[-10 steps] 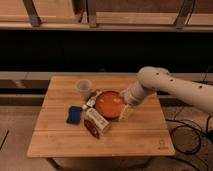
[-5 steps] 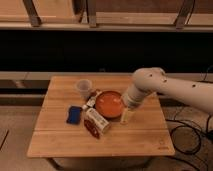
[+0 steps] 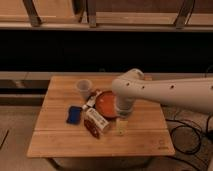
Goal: Drag the pepper across the table
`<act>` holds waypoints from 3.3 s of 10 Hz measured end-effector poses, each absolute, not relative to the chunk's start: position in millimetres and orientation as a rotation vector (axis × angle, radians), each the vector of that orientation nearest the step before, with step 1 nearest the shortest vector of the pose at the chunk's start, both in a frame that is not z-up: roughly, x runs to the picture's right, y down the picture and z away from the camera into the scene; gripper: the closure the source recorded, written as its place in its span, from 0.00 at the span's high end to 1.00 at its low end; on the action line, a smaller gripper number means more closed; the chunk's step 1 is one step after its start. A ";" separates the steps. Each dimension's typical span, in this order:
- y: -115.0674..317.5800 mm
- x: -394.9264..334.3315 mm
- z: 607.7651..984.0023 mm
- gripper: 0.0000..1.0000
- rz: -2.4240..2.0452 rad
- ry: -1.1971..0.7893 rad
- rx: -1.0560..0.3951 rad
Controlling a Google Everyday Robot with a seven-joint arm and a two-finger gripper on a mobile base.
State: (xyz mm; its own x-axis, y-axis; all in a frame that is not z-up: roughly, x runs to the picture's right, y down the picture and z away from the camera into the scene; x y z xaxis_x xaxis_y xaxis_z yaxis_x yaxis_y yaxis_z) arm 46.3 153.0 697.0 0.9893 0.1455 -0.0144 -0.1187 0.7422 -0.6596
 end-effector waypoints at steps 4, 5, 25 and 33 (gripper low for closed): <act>94.5 -28.3 707.7 0.80 0.498 -0.237 -0.565; 84.1 -35.4 709.6 0.80 0.551 -0.269 -0.541; 202.0 -141.6 725.3 0.80 0.404 -0.199 -0.954; 229.0 -134.9 740.6 0.80 0.556 0.054 -1.007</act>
